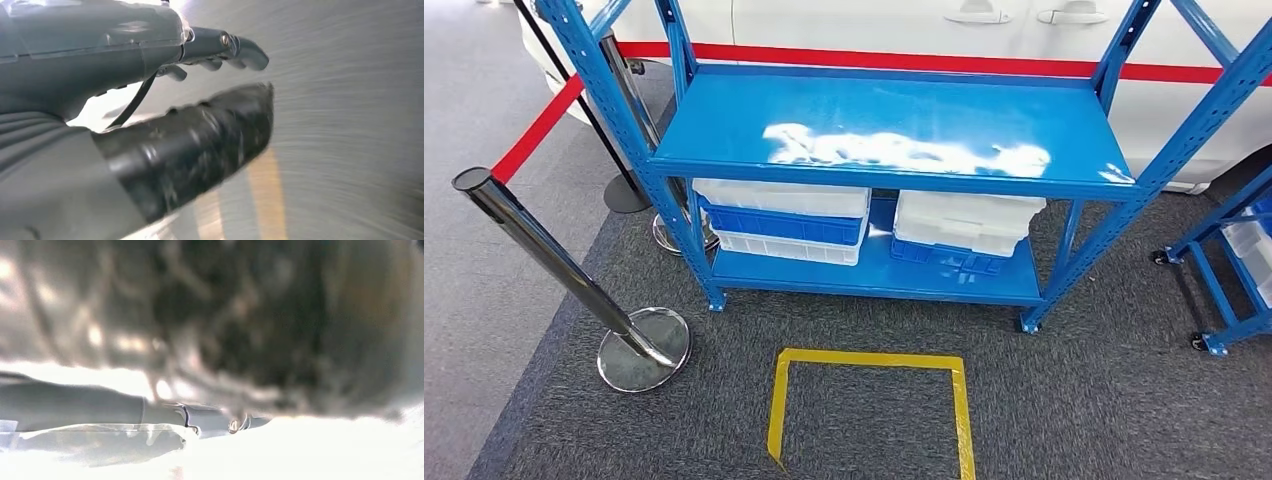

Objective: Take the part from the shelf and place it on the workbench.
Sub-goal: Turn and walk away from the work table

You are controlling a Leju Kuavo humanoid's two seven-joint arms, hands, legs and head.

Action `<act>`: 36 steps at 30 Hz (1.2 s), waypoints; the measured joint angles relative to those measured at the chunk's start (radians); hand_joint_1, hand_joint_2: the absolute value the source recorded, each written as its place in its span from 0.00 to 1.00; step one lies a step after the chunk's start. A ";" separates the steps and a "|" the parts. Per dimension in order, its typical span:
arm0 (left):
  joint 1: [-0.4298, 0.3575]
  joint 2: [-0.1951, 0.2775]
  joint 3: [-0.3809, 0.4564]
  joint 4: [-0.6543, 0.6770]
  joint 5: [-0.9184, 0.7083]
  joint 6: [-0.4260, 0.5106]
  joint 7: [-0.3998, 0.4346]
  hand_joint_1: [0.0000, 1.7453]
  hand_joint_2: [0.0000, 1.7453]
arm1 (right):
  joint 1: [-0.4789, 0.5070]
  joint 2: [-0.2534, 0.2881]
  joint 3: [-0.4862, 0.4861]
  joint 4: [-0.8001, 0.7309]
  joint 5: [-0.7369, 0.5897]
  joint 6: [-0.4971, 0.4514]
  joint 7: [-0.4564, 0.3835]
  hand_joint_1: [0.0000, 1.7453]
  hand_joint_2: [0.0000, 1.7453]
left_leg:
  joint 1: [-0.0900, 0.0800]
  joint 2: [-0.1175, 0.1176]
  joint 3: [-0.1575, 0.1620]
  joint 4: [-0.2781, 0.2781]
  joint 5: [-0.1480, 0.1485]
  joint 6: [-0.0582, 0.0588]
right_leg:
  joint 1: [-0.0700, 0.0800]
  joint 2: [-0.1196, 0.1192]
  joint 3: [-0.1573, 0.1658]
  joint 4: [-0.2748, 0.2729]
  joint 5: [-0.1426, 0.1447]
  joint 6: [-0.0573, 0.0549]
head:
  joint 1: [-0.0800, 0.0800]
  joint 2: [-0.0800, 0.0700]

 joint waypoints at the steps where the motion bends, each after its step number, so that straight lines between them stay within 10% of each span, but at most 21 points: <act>1: 0.025 -0.003 0.026 0.029 0.030 0.013 0.004 0.00 0.00 | 0.020 -0.009 -0.029 0.032 -0.050 -0.057 -0.026 0.00 0.00 | 0.000 -0.002 0.000 0.000 -0.001 0.000 | 0.000 -0.002 0.000 0.000 -0.002 0.000 | 0.000 0.000; 8: 0.007 -0.056 0.139 0.134 0.108 -0.005 -0.325 0.00 0.00 | 0.028 -0.021 -0.125 0.143 -0.185 -0.015 -0.168 0.00 0.00 | 0.001 -0.004 -0.003 -0.002 -0.004 -0.001 | 0.001 -0.005 0.003 0.000 -0.004 -0.001 | 0.000 0.000; 10: -0.009 -0.058 0.154 0.148 0.110 -0.011 -0.334 0.00 0.50 | 0.017 -0.020 -0.133 0.156 -0.190 -0.010 -0.169 0.00 0.00 | 0.001 -0.003 0.001 -0.002 -0.005 -0.001 | 0.001 -0.005 0.007 0.000 -0.004 -0.001 | 0.000 0.000; 12: -0.018 -0.059 0.165 0.158 0.109 -0.032 -0.375 0.00 1.00 | 0.013 -0.018 -0.137 0.167 -0.192 0.014 -0.188 0.00 0.50 | 0.001 -0.003 0.006 -0.002 -0.005 -0.001 | 0.001 -0.004 0.010 0.000 -0.004 -0.001 | 0.000 0.000; 14: -0.024 -0.058 0.167 0.160 0.083 -0.081 -0.499 0.00 1.00 | 0.011 -0.012 -0.131 0.173 -0.172 0.110 -0.270 0.00 1.00 | 0.001 -0.003 0.010 -0.002 -0.004 -0.001 | 0.001 -0.004 0.010 0.000 -0.004 -0.001 | 0.000 0.000; 17: -0.049 -0.061 0.143 0.119 -0.031 -0.129 -0.668 0.00 1.00 | 0.009 -0.010 -0.078 0.174 -0.059 0.392 -0.436 0.00 1.00 | 0.001 -0.006 0.008 -0.002 -0.002 -0.002 | 0.001 -0.007 0.010 0.000 -0.004 -0.001 | 0.000 0.000; 20: -0.081 -0.067 0.127 0.064 -0.121 -0.129 -0.668 0.00 1.00 | 0.000 -0.016 -0.025 0.157 0.058 0.531 -0.498 0.00 1.00 | 0.001 -0.006 0.008 -0.003 -0.003 -0.003 | 0.001 -0.007 0.014 0.000 -0.004 -0.001 | 0.000 0.000; 36: -0.007 -0.080 0.273 -0.087 -0.273 -0.159 -0.445 0.00 1.00 | 0.050 -0.017 -0.005 -0.026 0.424 0.353 -0.328 0.00 1.00 | 0.001 -0.003 0.012 -0.003 -0.004 -0.003 | 0.001 -0.005 0.013 0.000 -0.005 -0.002 | 0.000 0.000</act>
